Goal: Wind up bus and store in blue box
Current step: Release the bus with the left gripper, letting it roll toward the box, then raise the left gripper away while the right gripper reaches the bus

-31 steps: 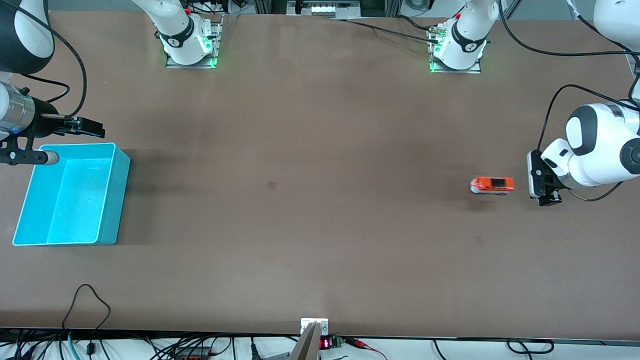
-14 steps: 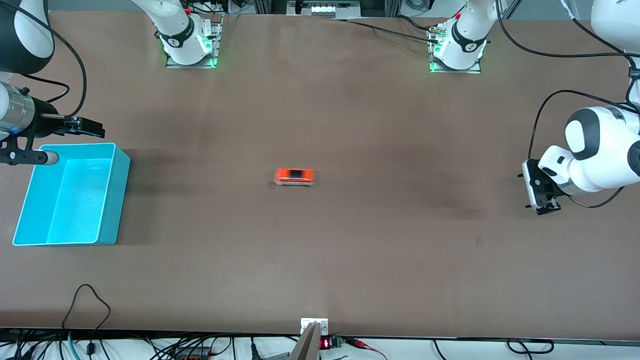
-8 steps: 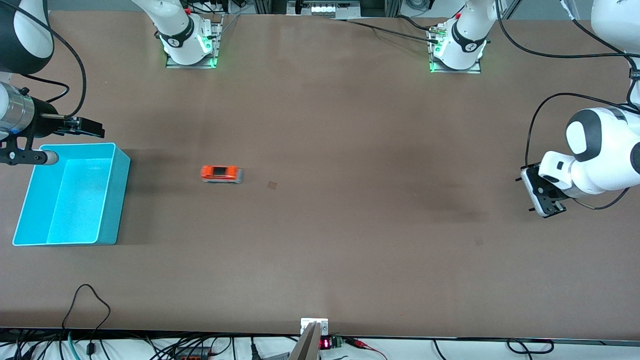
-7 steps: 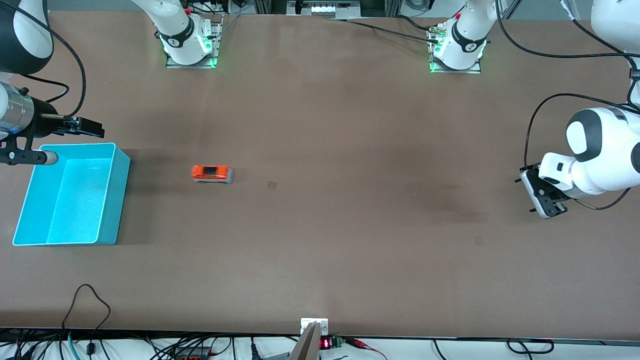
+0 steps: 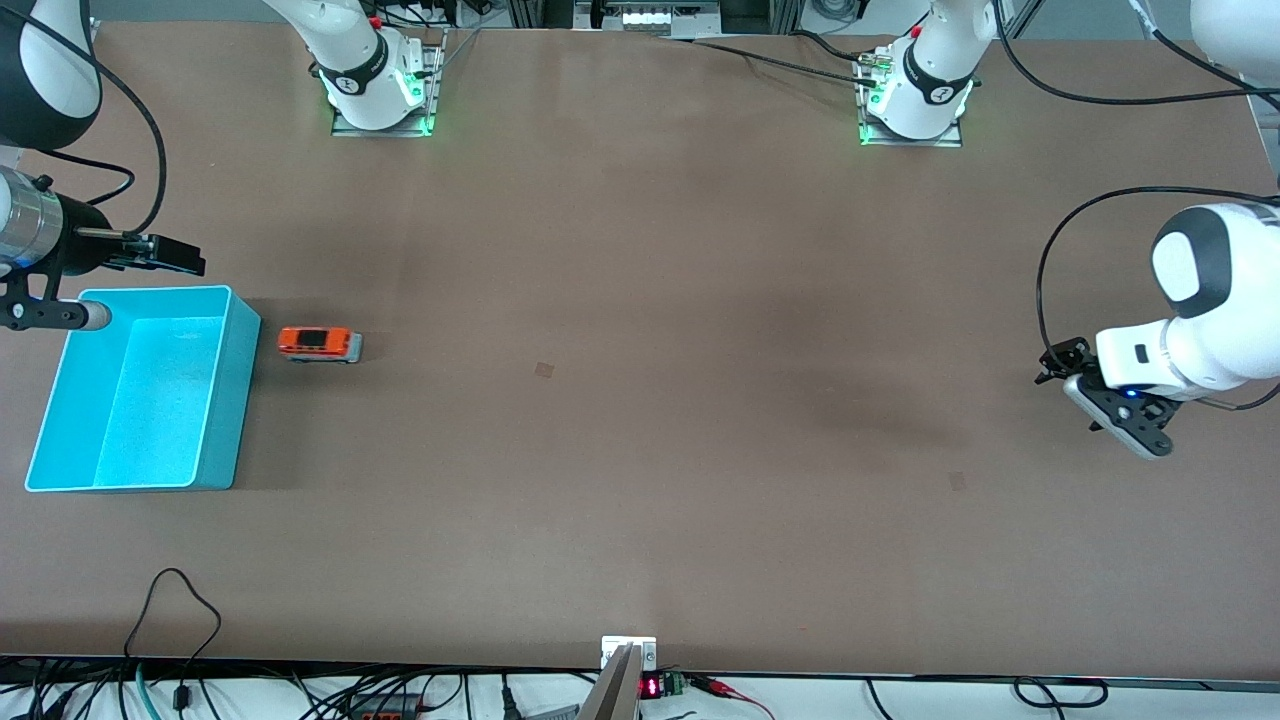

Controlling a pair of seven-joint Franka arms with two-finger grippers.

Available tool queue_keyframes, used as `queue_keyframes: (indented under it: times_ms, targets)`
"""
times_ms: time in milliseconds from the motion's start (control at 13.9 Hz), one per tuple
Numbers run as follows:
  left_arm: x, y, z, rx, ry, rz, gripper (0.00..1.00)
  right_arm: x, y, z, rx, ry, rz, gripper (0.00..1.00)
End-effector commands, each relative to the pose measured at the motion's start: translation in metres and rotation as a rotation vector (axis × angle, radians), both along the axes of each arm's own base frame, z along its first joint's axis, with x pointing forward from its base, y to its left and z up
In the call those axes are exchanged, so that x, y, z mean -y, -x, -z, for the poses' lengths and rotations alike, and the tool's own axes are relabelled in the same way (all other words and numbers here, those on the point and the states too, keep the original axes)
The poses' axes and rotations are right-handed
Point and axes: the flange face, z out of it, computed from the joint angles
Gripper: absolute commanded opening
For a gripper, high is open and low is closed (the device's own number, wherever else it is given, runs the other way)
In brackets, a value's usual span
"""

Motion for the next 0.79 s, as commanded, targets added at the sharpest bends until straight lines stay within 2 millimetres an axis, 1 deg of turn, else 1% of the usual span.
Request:
queue_keyframes:
  times_ms: [0, 72, 144, 288, 432, 504, 576, 720]
  targets:
    - [0.010, -0.004, -0.060, 0.010, 0.004, -0.275, 1.00, 0.002, 0.000, -0.002, -0.006, -0.022, -0.012, 1.00]
    - [0.014, -0.004, -0.082, 0.002, 0.001, -0.327, 1.00, 0.002, 0.000, -0.002, -0.006, -0.025, -0.023, 1.00]
    - [0.026, -0.005, -0.101, -0.012, -0.008, -0.354, 1.00, 0.002, 0.000, -0.001, -0.008, -0.026, -0.026, 1.00]
    - [0.037, -0.006, -0.133, -0.003, -0.025, -0.441, 1.00, 0.002, 0.001, -0.001, -0.013, -0.027, -0.028, 1.00]
    - [0.040, 0.000, -0.161, 0.029, -0.013, -0.557, 1.00, 0.001, 0.002, 0.000, -0.023, -0.027, -0.030, 1.00]
    - [0.040, 0.005, -0.173, 0.018, -0.011, -0.588, 1.00, 0.001, 0.002, 0.001, -0.025, -0.028, -0.030, 1.00]
    - [0.044, 0.011, -0.185, -0.005, -0.003, -0.626, 1.00, 0.001, 0.002, 0.001, -0.026, -0.028, -0.030, 1.00]
    - [0.055, 0.019, -0.208, -0.049, -0.008, -0.767, 1.00, -0.001, 0.003, 0.002, -0.037, -0.029, -0.035, 1.00]
